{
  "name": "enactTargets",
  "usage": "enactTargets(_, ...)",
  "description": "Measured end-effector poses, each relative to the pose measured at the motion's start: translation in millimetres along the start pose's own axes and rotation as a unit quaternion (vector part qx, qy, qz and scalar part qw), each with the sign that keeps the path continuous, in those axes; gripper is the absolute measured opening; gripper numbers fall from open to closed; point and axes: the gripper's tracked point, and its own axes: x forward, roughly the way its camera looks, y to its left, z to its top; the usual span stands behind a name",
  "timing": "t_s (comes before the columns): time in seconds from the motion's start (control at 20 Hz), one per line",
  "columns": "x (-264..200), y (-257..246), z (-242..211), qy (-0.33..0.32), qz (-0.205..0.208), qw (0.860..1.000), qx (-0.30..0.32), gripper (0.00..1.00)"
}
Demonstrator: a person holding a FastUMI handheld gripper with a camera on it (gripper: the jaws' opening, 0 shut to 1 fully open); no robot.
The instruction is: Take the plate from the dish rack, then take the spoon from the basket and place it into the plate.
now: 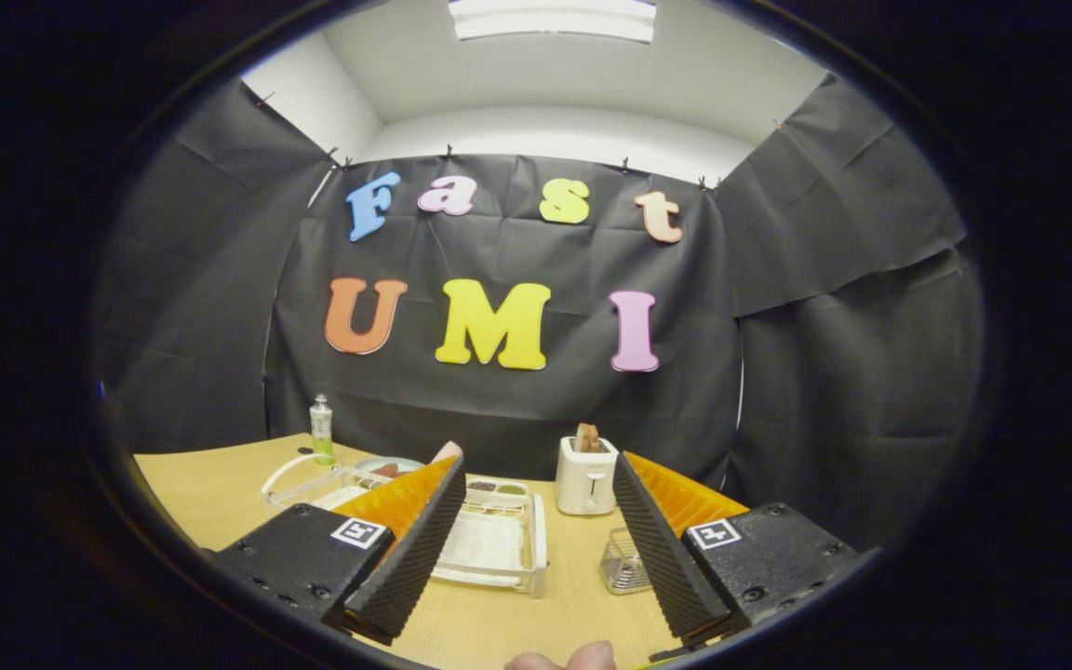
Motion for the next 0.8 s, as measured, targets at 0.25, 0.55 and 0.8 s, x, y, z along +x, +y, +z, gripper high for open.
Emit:
enactTargets(0.25,12,18,21,-0.007,0.015,1.0,0.001,1.0)
enactTargets(0.55,48,40,23,0.039,0.051,0.998,0.016,1.0)
enactTargets(0.8,93,54,29,0.109,0.084,0.989,0.051,1.0)
